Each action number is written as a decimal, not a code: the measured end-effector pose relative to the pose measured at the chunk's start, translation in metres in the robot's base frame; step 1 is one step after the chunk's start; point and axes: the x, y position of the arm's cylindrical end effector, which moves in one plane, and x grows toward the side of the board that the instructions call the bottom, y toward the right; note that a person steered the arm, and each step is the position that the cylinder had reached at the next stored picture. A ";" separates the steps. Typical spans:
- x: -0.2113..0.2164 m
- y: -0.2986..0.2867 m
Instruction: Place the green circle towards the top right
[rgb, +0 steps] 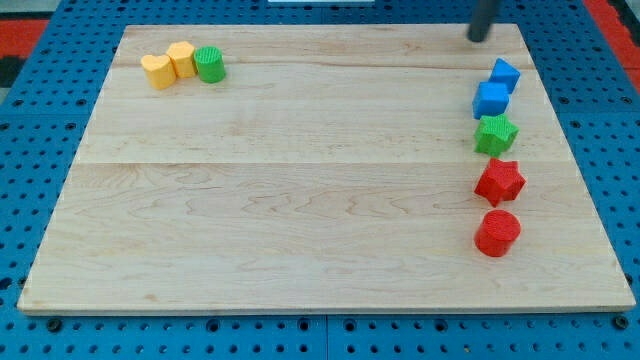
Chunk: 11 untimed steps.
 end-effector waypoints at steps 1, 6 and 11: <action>-0.010 -0.090; 0.049 -0.371; 0.149 -0.216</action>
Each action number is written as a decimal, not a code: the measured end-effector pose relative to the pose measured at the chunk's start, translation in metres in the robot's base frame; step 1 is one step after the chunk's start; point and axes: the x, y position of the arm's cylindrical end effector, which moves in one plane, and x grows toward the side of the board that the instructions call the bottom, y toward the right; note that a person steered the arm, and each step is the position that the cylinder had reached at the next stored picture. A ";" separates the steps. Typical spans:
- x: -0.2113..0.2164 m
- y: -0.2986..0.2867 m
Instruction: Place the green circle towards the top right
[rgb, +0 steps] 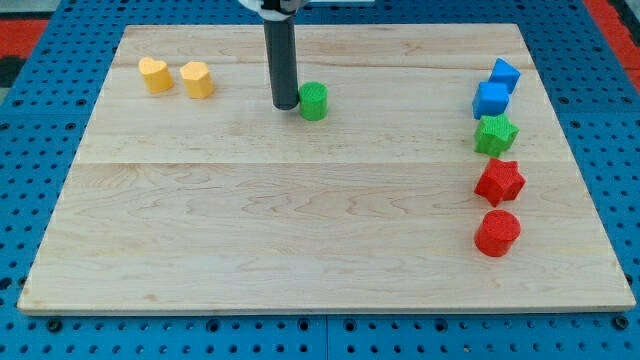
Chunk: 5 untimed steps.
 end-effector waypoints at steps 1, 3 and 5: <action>0.000 0.012; -0.010 0.062; -0.039 0.110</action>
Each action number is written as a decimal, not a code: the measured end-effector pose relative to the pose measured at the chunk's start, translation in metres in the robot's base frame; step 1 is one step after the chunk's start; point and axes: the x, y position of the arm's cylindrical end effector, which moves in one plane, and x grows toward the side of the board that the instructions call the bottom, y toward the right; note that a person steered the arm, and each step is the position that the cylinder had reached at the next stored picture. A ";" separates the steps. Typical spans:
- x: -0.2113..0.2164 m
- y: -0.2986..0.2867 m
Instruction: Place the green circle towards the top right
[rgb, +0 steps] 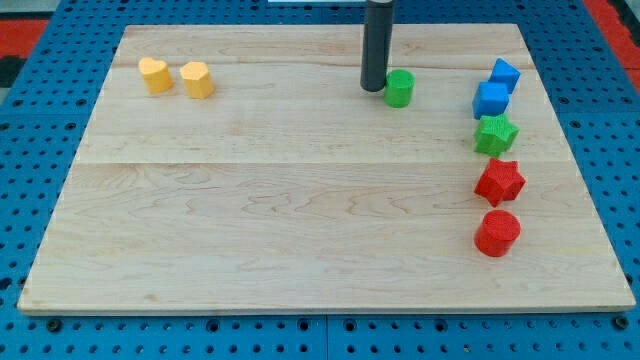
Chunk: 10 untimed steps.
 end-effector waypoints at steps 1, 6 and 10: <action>0.041 0.000; -0.027 0.006; -0.060 0.131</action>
